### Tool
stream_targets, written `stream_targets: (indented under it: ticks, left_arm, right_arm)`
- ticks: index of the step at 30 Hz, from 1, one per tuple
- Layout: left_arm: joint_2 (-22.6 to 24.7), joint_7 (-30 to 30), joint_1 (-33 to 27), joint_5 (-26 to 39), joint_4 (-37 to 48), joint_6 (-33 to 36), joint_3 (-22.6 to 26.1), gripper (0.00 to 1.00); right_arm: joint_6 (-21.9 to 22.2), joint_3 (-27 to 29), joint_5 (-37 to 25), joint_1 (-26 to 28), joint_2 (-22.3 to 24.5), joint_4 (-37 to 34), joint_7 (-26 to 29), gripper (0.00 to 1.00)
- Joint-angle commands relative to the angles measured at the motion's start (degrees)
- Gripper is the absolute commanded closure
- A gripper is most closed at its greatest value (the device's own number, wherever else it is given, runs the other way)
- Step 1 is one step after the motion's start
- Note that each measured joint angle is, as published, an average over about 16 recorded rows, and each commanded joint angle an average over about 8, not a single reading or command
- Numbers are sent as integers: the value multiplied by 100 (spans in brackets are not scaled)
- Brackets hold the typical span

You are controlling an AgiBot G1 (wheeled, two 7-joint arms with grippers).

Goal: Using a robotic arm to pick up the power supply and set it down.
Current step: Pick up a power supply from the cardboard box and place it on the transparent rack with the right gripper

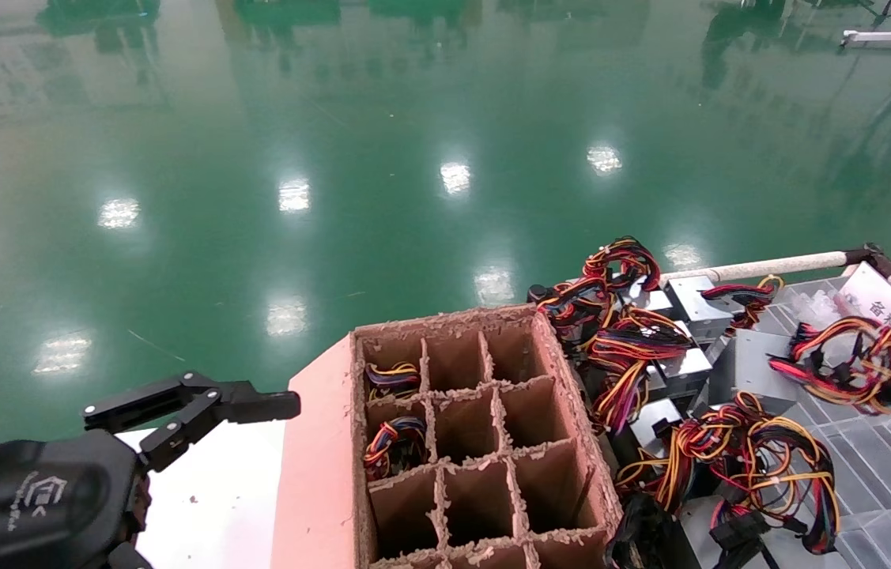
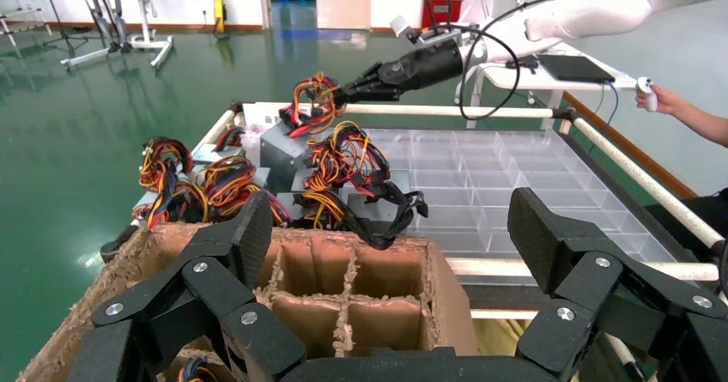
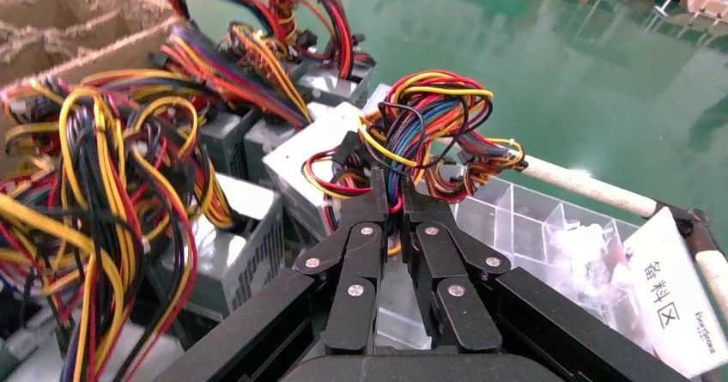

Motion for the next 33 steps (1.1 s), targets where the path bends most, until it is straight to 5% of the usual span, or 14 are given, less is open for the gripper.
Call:
stream_targets:
  ticks: [1,20,33]
  left_arm:
    - [0,0,0,0,0,0,0,0]
    - [0,1,0,-1,0,0,1,0]
    - [-1,1,0,-1,0,-1,2,0]
  right_arm:
    - [23,-47,-68,-5,27,33,-63,100]
    - [-211,-346,-512,145,411,167,-413,100]
    - [414,-640,-981,708,417,510,-665,100]
